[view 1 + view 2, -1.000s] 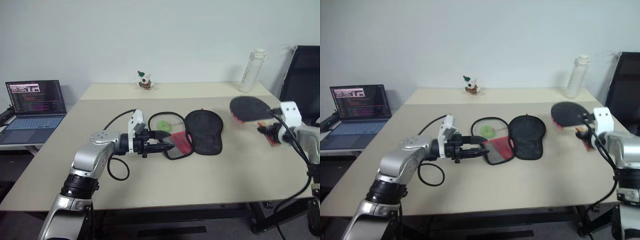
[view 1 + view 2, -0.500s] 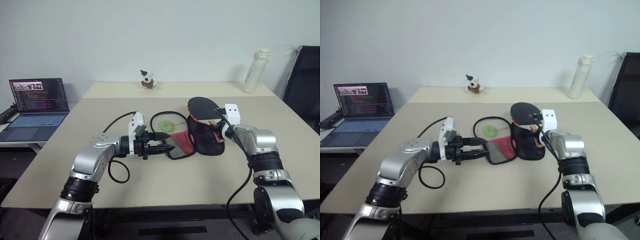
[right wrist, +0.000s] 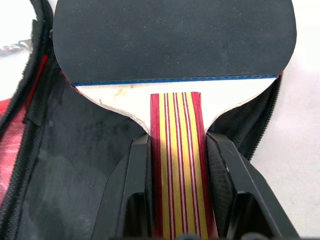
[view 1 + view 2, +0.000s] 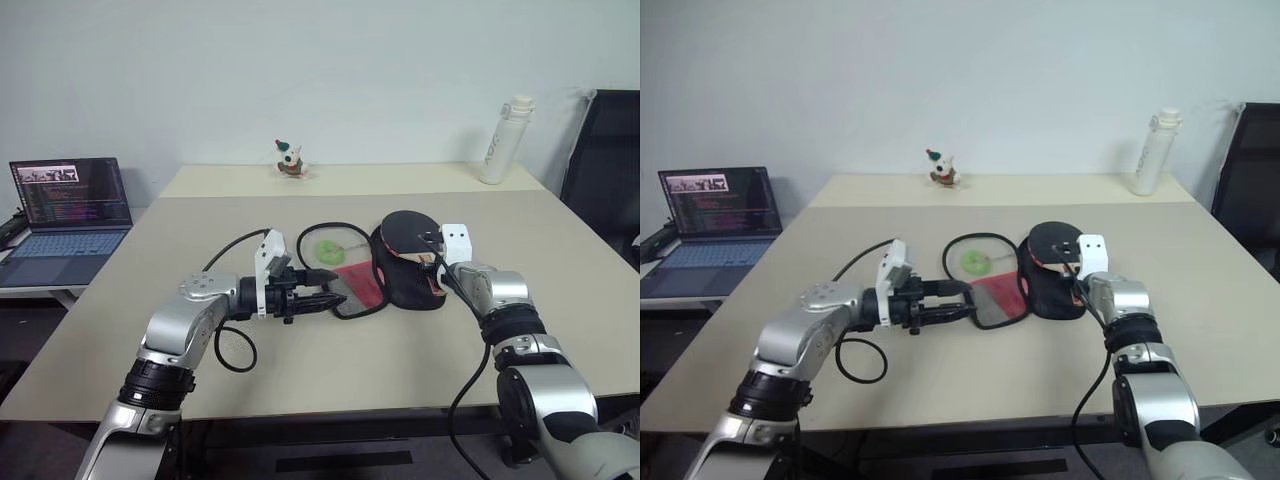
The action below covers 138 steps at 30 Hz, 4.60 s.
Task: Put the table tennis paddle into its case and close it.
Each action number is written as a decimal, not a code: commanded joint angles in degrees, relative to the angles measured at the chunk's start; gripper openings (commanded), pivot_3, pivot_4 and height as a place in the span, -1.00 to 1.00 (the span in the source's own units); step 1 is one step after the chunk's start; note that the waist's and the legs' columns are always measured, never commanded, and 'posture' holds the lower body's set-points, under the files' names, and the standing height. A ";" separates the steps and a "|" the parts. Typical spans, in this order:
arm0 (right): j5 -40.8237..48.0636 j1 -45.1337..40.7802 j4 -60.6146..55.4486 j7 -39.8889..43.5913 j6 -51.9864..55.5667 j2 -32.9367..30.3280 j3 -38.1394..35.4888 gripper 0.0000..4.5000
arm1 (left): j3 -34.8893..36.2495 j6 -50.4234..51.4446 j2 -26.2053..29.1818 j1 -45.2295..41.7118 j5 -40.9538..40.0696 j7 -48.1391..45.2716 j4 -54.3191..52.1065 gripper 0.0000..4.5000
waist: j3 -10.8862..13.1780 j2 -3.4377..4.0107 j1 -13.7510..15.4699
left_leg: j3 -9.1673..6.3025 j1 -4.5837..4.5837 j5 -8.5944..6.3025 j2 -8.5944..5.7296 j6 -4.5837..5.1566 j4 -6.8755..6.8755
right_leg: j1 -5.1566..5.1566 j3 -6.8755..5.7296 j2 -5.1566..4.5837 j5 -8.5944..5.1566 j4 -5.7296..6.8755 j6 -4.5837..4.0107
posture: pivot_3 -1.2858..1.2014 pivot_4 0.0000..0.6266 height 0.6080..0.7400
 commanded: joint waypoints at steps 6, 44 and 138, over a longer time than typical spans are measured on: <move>0.10 2.09 -8.47 -0.52 2.42 1.30 0.10 -0.51 | 1.49 -2.09 0.29 -0.59 -0.46 -0.19 -1.38 0.20 | 0.00 0.00 -0.03 | -0.01 0.00 0.00 0.00 0.00 0.00 | 0.00 0.00 0.00 0.00 0.00 0.00 | 0.03 -0.52 1.00; 20.90 20.34 -62.65 25.19 25.39 -23.36 -1.84 0.99 | 0.48 -19.64 -3.31 -15.11 19.87 16.91 42.32 -0.70 | -0.01 -0.06 0.71 | -0.25 -0.10 0.00 -0.03 0.00 0.15 | 0.08 -0.27 -0.02 -0.18 -0.07 0.31 | 0.03 -0.52 1.00; 5.31 5.94 -10.84 31.08 17.68 2.12 4.95 -0.99 | 6.25 11.15 7.97 4.39 -6.44 -5.55 -8.16 -1.00 | 0.08 -0.18 -2.66 | 0.17 0.43 -0.11 0.88 -0.04 0.01 | 0.21 0.21 0.58 0.15 0.12 0.04 | 0.03 -0.52 1.00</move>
